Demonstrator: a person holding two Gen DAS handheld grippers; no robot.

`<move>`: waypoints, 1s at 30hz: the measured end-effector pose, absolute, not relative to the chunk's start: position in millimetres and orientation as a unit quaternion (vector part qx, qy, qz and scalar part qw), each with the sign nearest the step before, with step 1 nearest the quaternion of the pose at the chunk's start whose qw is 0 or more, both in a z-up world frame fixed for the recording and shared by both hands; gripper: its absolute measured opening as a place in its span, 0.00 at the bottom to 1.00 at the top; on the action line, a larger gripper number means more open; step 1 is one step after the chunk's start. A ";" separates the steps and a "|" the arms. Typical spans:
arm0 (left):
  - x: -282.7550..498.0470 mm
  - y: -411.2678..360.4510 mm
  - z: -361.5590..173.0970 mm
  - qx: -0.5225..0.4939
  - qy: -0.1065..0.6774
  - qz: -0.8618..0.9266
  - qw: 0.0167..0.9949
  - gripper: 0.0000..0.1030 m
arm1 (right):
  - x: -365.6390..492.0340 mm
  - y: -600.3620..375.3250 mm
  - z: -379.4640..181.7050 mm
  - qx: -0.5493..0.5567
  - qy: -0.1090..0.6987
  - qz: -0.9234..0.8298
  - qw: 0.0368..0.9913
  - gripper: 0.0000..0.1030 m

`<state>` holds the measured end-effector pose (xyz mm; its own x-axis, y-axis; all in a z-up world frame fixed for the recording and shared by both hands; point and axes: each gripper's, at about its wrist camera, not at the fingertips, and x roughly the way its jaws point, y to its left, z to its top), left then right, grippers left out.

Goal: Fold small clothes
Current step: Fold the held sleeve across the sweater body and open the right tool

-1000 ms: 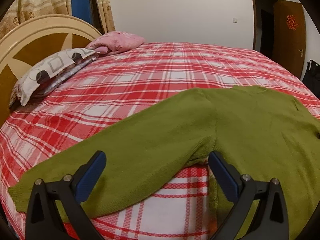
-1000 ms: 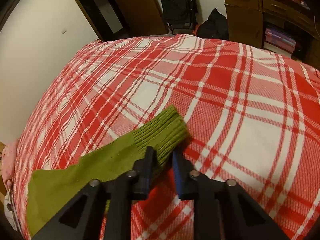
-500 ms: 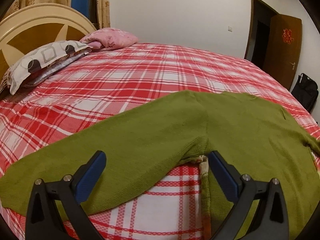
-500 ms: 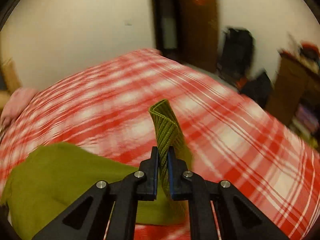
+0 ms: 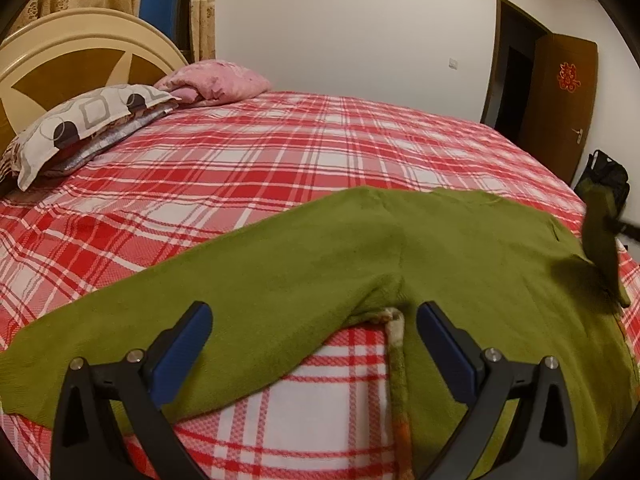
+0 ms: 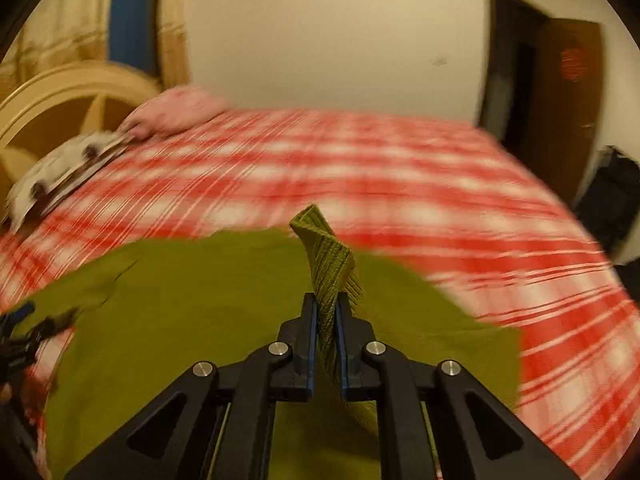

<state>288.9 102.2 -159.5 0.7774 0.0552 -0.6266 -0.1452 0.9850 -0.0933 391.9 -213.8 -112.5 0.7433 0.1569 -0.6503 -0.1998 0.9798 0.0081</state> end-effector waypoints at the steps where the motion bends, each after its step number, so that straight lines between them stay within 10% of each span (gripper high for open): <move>1: 287.5 100.1 -157.4 -0.066 0.330 0.050 0.940 1.00 | 388.1 -208.6 -120.3 -0.031 0.351 0.102 0.930 0.14; 3: 283.5 93.1 -148.8 -0.060 0.329 0.038 0.942 1.00 | 379.5 -203.3 -137.3 -0.031 0.377 0.133 0.916 0.63; 4: 281.9 89.7 -144.4 -0.058 0.327 0.031 0.943 1.00 | 372.9 -205.2 -140.8 -0.026 0.383 0.144 0.912 0.69; 14: 308.3 -3.3 -114.3 -0.033 0.341 -0.090 0.935 1.00 | 298.0 -313.5 -140.3 0.007 0.336 0.037 0.941 0.69; 23: 361.3 -103.1 -138.2 -0.034 0.402 -0.153 0.902 0.72 | 274.3 -386.2 -155.8 0.070 0.299 -0.057 0.950 0.69; 30: 395.3 -136.4 -171.2 -0.048 0.453 -0.149 0.878 0.73 | 270.3 -382.5 -153.9 0.072 0.284 -0.053 0.955 0.69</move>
<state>395.3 -136.4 -171.2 0.5461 -0.3045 -0.7804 0.2178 0.9512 -0.2187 270.3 -382.5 -153.9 0.8334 -0.0609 -0.5493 0.1431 0.9838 0.1081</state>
